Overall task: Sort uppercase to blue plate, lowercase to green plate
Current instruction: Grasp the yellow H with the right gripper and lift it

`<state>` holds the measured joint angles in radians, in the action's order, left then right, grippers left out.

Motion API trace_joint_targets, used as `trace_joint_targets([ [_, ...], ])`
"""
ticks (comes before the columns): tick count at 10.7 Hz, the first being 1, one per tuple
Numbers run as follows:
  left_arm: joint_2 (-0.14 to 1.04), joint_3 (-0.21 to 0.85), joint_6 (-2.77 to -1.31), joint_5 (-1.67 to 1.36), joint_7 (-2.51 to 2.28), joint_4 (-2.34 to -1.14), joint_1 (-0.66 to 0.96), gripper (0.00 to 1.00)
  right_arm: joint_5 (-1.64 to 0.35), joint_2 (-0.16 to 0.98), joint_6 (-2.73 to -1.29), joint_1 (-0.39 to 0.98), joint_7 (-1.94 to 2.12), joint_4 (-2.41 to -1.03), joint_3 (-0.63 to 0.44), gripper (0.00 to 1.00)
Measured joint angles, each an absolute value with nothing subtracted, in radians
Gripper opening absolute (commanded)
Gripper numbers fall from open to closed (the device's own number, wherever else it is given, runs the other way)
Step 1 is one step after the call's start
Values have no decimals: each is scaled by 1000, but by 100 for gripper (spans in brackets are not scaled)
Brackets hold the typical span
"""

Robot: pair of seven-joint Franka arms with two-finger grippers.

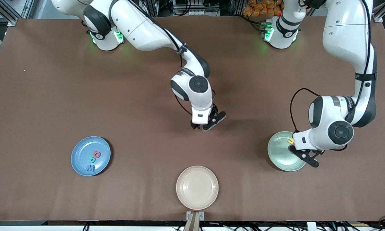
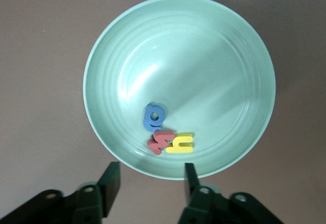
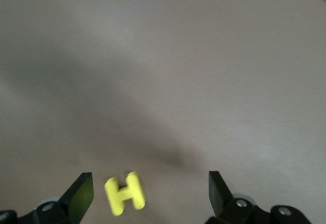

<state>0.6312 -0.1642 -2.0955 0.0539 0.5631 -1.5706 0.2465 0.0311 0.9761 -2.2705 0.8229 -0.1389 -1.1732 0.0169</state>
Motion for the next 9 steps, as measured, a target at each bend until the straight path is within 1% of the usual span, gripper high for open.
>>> trace_joint_targets([
  [2,631,-164,-2109,54,563,-1569,247,100,30,982,-2238,832,-94,-1173,17,100],
  [6,614,-165,-2115,52,559,-1547,247,100,29,1017,-2234,827,-63,-1173,16,100],
  [9,596,-171,-2109,20,558,-1547,246,100,29,1021,-2237,829,-59,-1169,18,100],
])
